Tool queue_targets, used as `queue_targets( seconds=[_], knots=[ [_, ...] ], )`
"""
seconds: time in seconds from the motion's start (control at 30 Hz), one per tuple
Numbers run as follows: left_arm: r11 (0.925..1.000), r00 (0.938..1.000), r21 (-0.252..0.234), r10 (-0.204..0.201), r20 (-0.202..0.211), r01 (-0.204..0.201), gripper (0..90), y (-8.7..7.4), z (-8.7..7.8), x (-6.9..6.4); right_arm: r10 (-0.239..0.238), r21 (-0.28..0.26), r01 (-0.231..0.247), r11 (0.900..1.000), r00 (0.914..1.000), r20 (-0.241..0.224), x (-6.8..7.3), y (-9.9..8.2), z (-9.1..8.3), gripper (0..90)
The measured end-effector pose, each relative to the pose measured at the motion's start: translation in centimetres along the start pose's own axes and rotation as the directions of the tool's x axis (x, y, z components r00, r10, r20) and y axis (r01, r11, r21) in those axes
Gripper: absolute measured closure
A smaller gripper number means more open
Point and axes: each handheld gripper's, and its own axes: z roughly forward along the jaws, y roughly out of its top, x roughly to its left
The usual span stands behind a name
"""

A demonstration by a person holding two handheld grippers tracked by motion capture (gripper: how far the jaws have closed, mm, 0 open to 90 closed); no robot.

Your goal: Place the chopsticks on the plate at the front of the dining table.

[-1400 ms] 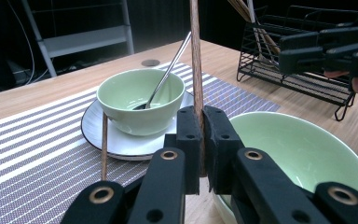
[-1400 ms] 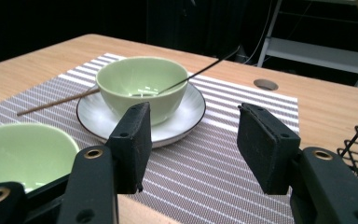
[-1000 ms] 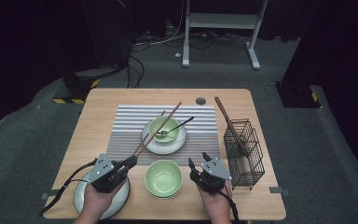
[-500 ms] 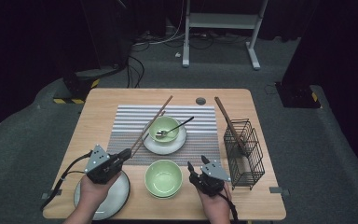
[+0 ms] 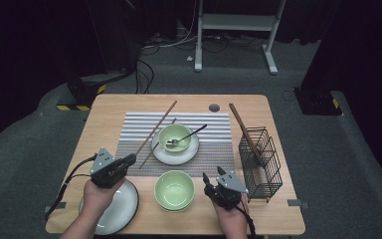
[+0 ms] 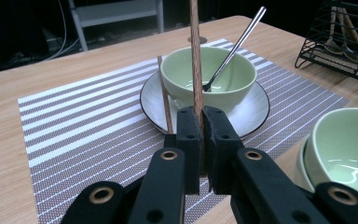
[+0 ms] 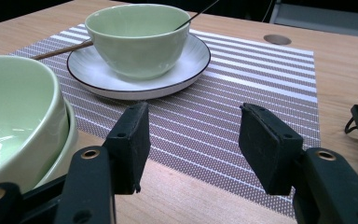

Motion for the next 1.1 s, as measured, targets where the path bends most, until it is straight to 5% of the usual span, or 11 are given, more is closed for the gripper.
queue_targets(
  seconds=[0.4, 0.63, 1.1],
  knots=[
    [0.9991, 0.9992, 0.024, -0.036, -0.016, 0.036, 85.1, 0.2, 0.8, 0.6, -0.003, 0.005, 0.003, 1.0, 1.0, -0.006, 0.1, -0.1, 0.0, 42.9],
    [0.9996, 0.9992, 0.019, -0.022, -0.032, 0.022, 85.1, 0.4, 1.1, 0.5, -0.002, 0.002, 0.002, 1.0, 1.0, -0.006, 0.0, -0.1, 0.0, 42.9],
    [0.9958, 0.9961, 0.091, -0.003, -0.089, 0.011, 85.1, -0.1, 3.2, 1.7, -0.005, 0.004, 0.005, 1.0, 1.0, -0.005, 0.1, -0.1, 0.0, 42.9]
  ],
)
